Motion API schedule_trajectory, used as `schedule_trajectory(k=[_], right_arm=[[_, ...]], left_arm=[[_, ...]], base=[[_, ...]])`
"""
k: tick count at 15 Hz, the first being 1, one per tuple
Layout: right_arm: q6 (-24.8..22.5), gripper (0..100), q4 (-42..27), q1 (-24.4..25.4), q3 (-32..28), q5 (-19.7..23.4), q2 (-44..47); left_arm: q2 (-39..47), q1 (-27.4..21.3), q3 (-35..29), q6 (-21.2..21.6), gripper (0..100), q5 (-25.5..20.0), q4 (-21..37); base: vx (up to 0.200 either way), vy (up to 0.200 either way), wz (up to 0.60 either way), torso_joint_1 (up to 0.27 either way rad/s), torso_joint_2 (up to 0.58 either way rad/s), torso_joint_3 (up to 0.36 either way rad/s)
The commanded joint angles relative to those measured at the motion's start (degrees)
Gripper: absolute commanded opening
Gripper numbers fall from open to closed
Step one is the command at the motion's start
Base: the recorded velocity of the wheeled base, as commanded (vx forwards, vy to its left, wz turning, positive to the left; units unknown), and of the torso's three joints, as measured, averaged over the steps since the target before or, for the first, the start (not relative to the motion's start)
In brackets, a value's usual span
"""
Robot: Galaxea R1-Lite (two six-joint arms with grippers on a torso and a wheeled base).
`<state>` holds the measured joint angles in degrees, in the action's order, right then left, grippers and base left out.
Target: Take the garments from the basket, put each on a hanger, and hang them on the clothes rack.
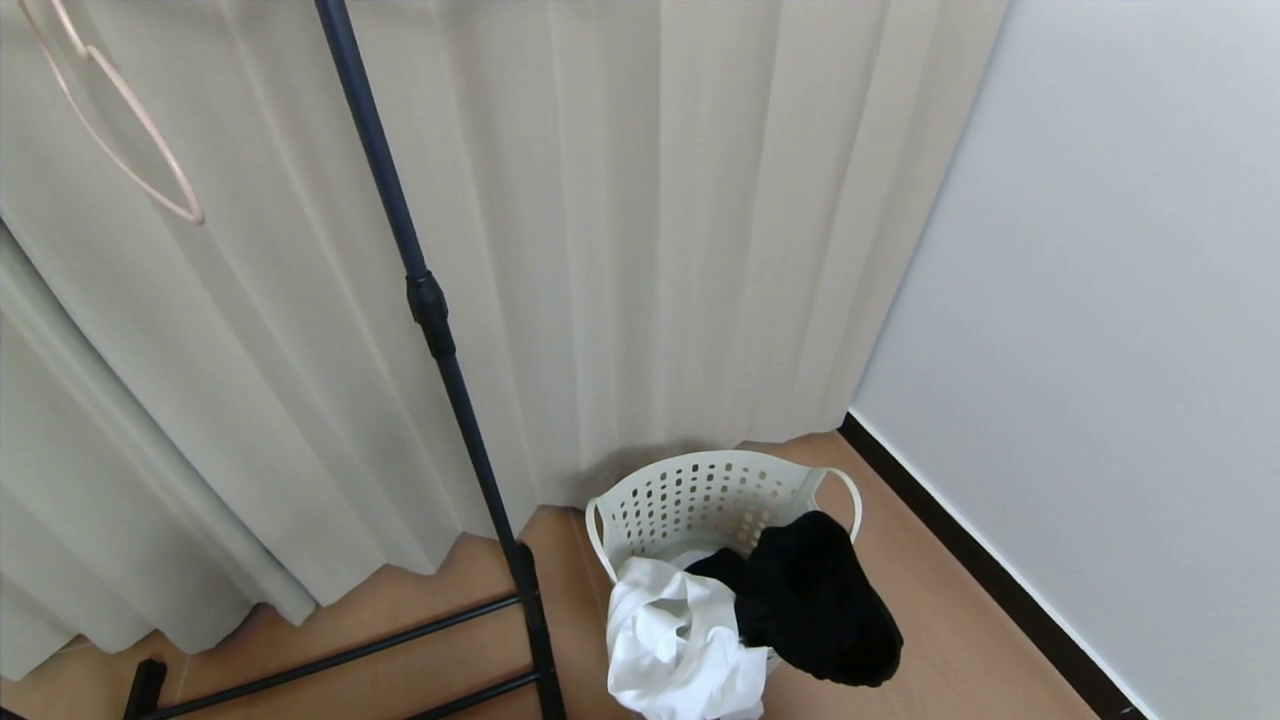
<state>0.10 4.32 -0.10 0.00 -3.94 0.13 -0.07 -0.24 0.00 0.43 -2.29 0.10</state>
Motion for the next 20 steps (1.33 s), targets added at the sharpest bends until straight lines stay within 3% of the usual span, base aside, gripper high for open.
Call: schedule_trajectory(k=[1,20], right_arm=[[0.0,100,0.0,0.0,0.0,0.0,0.0],[-0.3,100,0.0,0.0,0.0,0.1,0.0]], left_arm=[[0.1,0.0,0.0,0.0,100,0.0,0.0],[0.1,0.0,0.0,0.1,100,-0.1,0.0]], base=[[0.000,0.000,0.00,-0.002,0.01,-0.178],[0.000,0.000,0.00,0.005,0.00,-0.199]])
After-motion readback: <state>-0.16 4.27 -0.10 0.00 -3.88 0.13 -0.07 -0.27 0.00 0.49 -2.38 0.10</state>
